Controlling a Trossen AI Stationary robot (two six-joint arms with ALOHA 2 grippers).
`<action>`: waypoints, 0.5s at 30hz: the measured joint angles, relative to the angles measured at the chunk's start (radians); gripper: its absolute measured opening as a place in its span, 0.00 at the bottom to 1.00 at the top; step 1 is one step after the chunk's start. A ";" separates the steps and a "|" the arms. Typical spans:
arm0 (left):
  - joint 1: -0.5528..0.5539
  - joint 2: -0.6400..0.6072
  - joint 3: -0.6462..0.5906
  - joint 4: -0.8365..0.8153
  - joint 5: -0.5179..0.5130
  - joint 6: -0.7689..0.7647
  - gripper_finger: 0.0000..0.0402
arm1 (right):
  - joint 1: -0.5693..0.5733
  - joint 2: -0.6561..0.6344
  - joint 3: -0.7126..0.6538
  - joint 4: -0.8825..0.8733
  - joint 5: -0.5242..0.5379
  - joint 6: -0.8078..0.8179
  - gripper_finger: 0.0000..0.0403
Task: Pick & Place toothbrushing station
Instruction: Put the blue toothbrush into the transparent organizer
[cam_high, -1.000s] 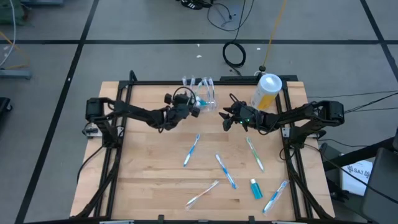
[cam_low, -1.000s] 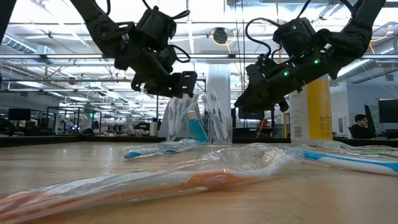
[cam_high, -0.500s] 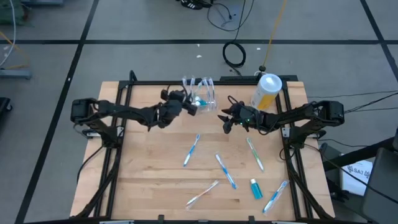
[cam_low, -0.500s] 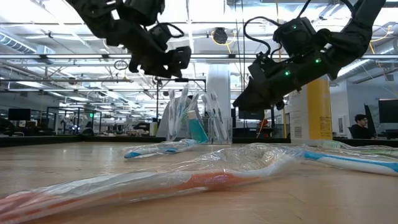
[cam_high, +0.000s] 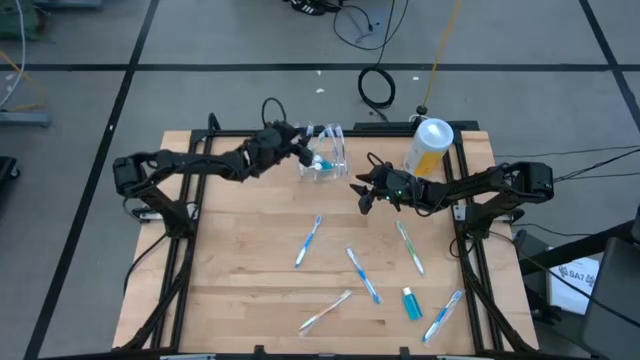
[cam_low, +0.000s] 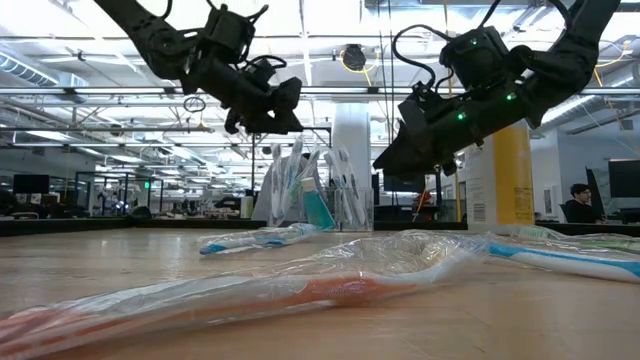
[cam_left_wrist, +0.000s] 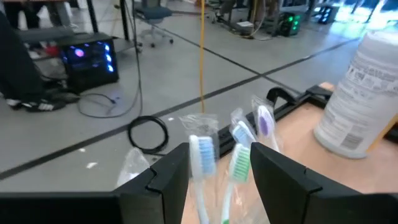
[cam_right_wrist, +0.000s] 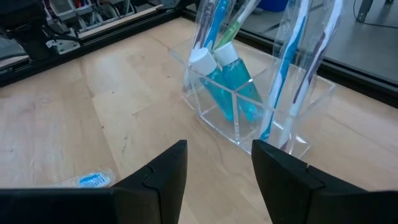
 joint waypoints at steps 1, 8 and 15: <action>0.014 0.000 0.000 0.002 0.027 -0.005 0.44 | 0.000 0.000 0.000 0.000 0.000 0.000 0.42; 0.074 0.000 0.000 0.021 0.160 -0.008 0.44 | 0.000 0.000 0.000 0.001 0.000 0.000 0.42; 0.136 0.000 0.007 0.080 0.288 0.005 0.44 | 0.000 0.000 0.000 0.005 0.000 0.000 0.42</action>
